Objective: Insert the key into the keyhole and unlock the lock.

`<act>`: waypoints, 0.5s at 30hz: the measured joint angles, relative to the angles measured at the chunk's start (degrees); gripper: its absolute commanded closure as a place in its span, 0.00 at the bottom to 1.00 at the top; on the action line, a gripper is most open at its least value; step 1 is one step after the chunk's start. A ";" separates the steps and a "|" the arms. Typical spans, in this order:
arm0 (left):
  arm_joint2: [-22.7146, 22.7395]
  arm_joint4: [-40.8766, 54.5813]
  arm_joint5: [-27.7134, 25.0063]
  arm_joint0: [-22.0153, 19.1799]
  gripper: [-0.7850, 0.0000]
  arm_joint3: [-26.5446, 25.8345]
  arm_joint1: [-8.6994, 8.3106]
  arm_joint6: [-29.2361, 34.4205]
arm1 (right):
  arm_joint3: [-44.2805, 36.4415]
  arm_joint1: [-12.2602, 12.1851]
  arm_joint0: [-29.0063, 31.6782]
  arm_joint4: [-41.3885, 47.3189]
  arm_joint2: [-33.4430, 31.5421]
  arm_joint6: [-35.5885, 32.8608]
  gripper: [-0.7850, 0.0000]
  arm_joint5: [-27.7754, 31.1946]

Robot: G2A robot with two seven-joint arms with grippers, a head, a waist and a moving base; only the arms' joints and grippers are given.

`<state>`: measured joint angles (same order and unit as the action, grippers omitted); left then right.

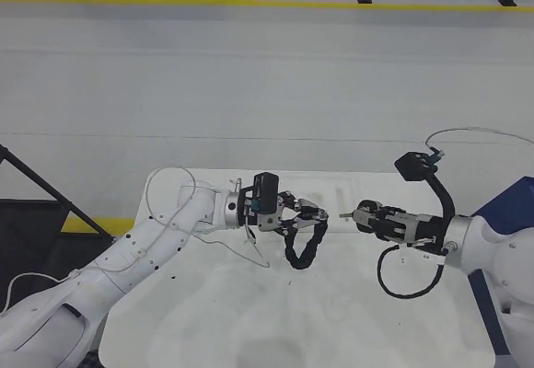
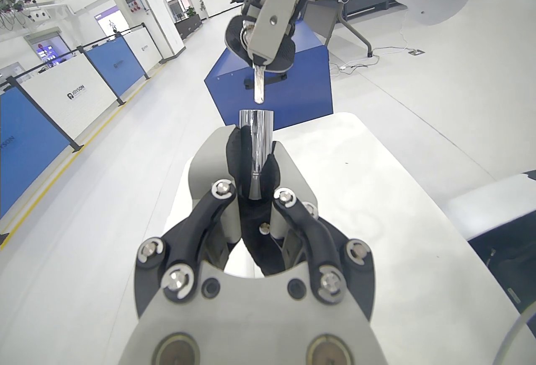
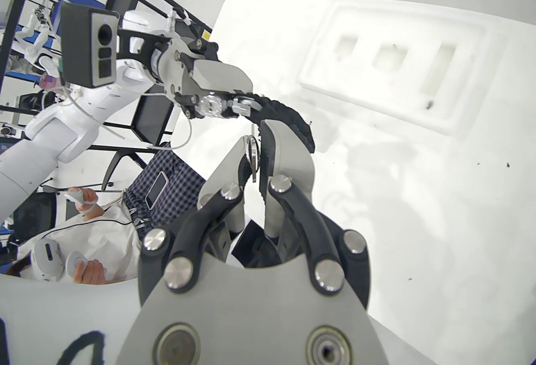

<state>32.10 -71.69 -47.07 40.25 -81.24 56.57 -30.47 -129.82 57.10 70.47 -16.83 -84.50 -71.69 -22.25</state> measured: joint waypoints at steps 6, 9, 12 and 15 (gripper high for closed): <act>0.67 -1.58 4.86 1.53 1.00 -3.20 0.87 1.33 | -4.74 -0.60 -1.61 -2.05 -0.67 -3.29 1.00 -6.01; 1.05 -3.64 7.90 2.06 1.00 -3.95 1.29 1.13 | -4.87 -0.89 -3.18 -2.97 0.31 -3.99 1.00 -6.47; 1.14 -5.48 10.67 2.78 1.00 -4.04 1.79 0.19 | -4.83 -1.18 -4.63 -3.28 1.75 -3.71 1.00 -6.63; 1.08 -7.03 13.19 3.58 1.00 -3.84 2.33 -1.17 | -4.83 -1.51 -5.88 -3.43 3.39 -3.41 1.00 -6.93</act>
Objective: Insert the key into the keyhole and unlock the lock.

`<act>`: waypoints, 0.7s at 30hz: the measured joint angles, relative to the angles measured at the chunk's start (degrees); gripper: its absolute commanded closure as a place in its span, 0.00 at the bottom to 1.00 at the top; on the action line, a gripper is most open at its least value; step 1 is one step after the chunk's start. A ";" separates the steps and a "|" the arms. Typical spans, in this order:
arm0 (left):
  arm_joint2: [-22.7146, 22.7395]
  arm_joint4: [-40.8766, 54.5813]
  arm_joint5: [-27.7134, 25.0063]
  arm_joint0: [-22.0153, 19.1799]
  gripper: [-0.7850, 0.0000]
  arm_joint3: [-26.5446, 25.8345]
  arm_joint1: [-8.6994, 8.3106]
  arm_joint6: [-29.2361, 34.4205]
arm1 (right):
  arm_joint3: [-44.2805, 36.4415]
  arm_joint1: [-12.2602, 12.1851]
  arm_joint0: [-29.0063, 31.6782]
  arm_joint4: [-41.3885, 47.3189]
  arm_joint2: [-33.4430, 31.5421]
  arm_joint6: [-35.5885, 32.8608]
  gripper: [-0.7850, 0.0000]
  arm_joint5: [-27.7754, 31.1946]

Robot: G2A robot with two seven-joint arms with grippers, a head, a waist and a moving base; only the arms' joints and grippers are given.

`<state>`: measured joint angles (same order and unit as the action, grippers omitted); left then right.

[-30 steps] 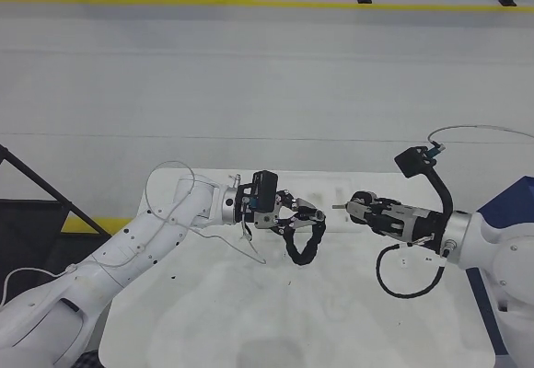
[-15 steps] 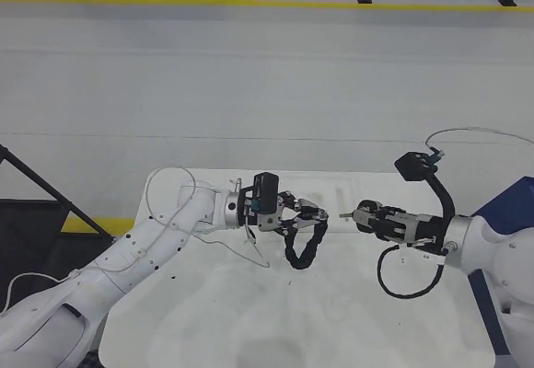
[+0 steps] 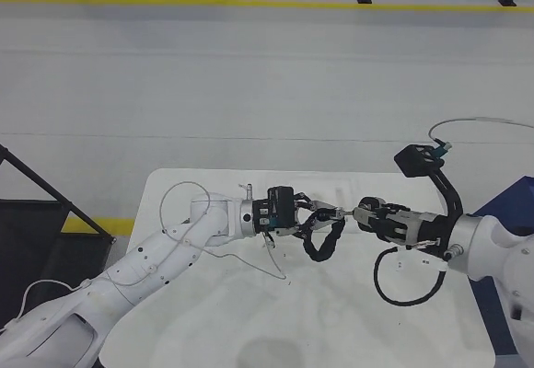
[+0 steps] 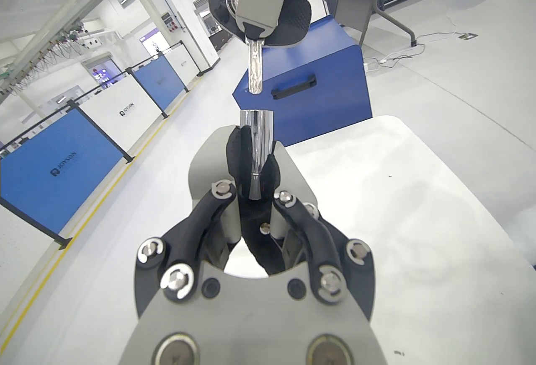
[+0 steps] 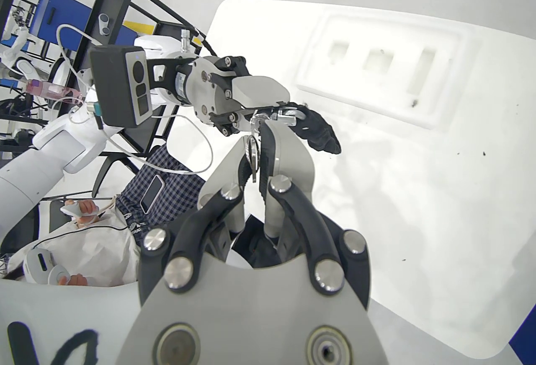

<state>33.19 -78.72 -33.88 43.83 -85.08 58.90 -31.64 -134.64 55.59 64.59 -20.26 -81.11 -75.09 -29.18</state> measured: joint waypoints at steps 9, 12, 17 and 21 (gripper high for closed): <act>0.29 -4.84 6.18 2.04 1.00 0.57 1.10 -2.58 | 0.00 -1.09 -1.84 -3.19 3.46 1.90 1.00 -1.91; 0.31 -4.83 6.19 2.05 1.00 0.58 1.10 -2.64 | 0.00 -1.08 -1.82 -3.13 3.42 1.86 1.00 -1.87; 0.30 -4.81 6.17 2.04 1.00 0.57 1.10 -2.61 | 0.00 -1.08 -1.81 -3.13 3.42 1.85 1.00 -1.86; 0.82 -4.23 7.06 3.28 1.00 0.40 1.15 -1.23 | 0.14 -1.15 -0.07 -3.02 2.68 4.07 1.00 -1.65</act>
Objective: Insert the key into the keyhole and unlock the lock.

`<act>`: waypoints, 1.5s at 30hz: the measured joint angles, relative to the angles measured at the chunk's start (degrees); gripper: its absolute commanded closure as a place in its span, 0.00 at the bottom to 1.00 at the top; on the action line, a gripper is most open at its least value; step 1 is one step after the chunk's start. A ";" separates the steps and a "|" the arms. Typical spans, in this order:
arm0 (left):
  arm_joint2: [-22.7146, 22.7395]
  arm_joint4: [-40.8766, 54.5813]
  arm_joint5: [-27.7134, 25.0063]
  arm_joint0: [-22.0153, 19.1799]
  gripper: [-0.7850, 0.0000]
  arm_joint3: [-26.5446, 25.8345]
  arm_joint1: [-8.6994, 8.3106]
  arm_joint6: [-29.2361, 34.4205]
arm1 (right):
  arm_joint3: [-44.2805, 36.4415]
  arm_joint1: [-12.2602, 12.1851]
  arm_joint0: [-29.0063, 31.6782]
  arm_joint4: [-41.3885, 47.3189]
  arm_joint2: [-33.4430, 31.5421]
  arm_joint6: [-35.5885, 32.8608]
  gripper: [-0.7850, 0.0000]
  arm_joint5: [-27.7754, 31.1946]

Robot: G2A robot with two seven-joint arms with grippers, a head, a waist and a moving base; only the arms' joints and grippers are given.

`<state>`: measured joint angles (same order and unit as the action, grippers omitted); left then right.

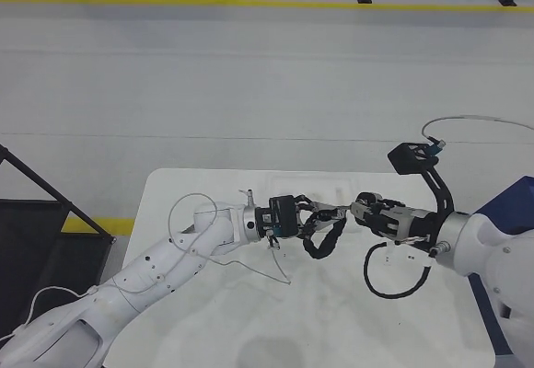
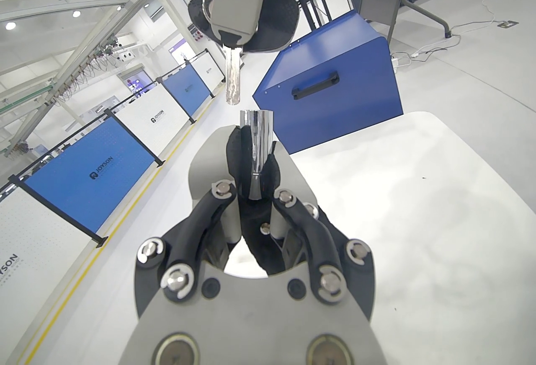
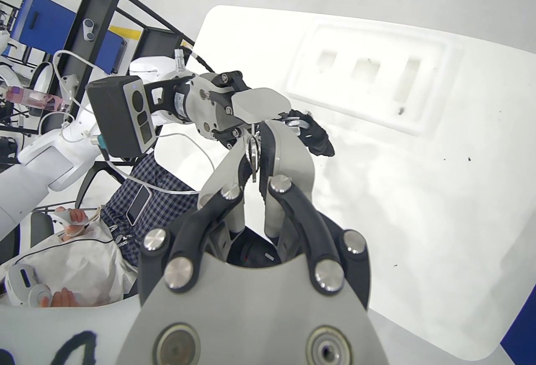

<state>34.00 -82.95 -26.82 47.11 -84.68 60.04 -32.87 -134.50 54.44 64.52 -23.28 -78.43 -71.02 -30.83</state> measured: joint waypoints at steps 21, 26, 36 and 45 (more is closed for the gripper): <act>2.85 -3.33 4.09 4.14 1.00 1.09 1.75 -2.87 | -0.14 -1.80 -0.01 0.55 2.61 -0.70 1.00 -1.72; 3.59 -4.29 3.96 4.59 1.00 1.08 2.05 -3.04 | -0.14 -2.34 -0.15 -0.12 3.01 -0.06 1.00 -2.37; 4.68 -5.42 1.95 5.30 1.00 0.90 2.59 -3.06 | -0.14 -3.22 -0.63 -0.13 3.76 0.73 1.00 -3.16; 5.57 -6.12 0.82 5.76 1.00 1.08 3.13 -3.16 | -0.14 -3.98 -1.02 -0.38 4.48 1.05 1.00 -3.47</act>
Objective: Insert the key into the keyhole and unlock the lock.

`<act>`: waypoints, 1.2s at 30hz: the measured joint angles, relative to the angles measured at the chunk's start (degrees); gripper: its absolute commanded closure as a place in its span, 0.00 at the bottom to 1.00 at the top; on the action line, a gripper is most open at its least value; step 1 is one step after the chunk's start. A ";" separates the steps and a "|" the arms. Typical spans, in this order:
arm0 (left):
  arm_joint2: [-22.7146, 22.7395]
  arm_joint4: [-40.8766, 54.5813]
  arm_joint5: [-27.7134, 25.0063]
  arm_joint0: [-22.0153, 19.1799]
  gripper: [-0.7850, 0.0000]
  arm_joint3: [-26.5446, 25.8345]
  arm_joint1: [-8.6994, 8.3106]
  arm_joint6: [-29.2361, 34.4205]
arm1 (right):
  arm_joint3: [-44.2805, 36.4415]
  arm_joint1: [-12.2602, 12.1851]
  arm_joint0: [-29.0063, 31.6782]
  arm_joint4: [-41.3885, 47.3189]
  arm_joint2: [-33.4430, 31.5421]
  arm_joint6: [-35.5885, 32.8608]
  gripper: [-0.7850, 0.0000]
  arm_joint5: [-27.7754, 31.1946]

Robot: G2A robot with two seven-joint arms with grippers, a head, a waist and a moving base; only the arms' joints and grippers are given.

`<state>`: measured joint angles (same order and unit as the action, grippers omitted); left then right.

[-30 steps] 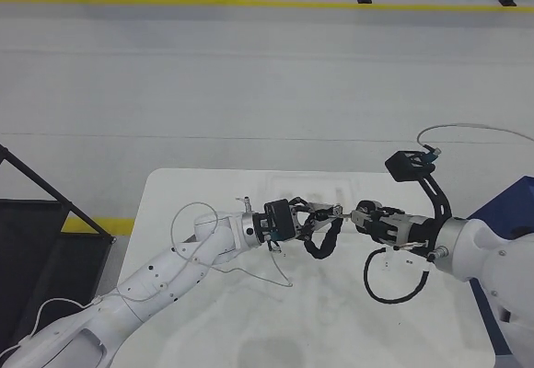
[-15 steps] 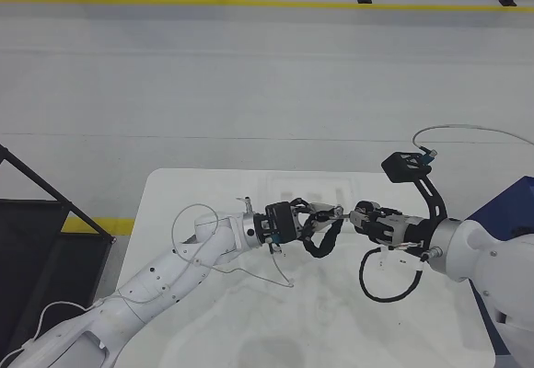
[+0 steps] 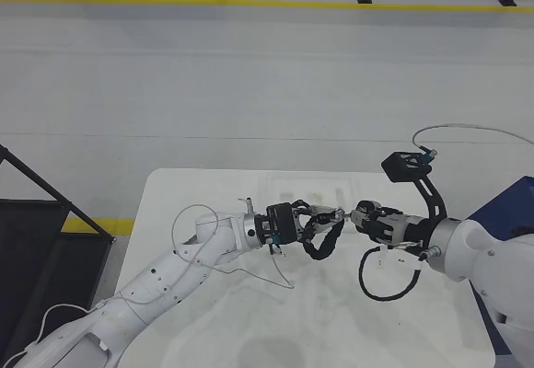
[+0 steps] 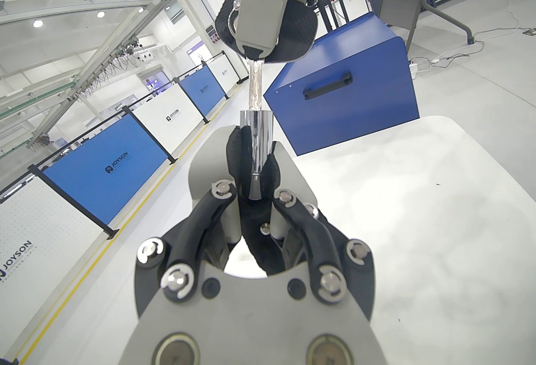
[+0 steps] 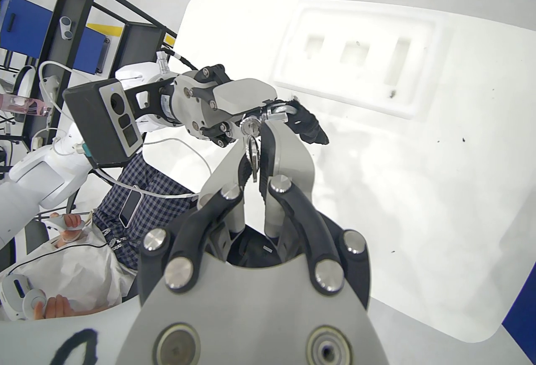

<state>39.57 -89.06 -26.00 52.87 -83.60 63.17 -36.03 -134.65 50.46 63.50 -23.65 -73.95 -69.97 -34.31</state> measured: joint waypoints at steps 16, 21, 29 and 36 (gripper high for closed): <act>1.13 -0.83 -2.10 0.35 1.00 0.13 1.02 0.84 | 0.00 -0.97 -2.63 -2.63 3.67 -0.95 1.00 0.95; 1.38 -0.93 -2.74 0.46 1.00 0.11 1.31 1.12 | 0.00 -1.23 -3.38 -3.96 4.97 -1.14 1.00 1.14; 1.69 -1.22 -3.91 0.53 1.00 0.27 1.78 1.74 | 0.00 -1.52 -4.22 -4.39 6.81 -0.86 1.00 0.86; 1.91 -1.67 -4.78 0.61 1.00 0.36 2.15 1.82 | 0.14 -1.81 -4.59 -4.54 7.80 -0.44 1.00 0.44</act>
<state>41.48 -90.73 -30.79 53.48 -83.24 65.32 -34.21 -134.50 48.64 58.91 -28.19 -66.15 -70.42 -33.86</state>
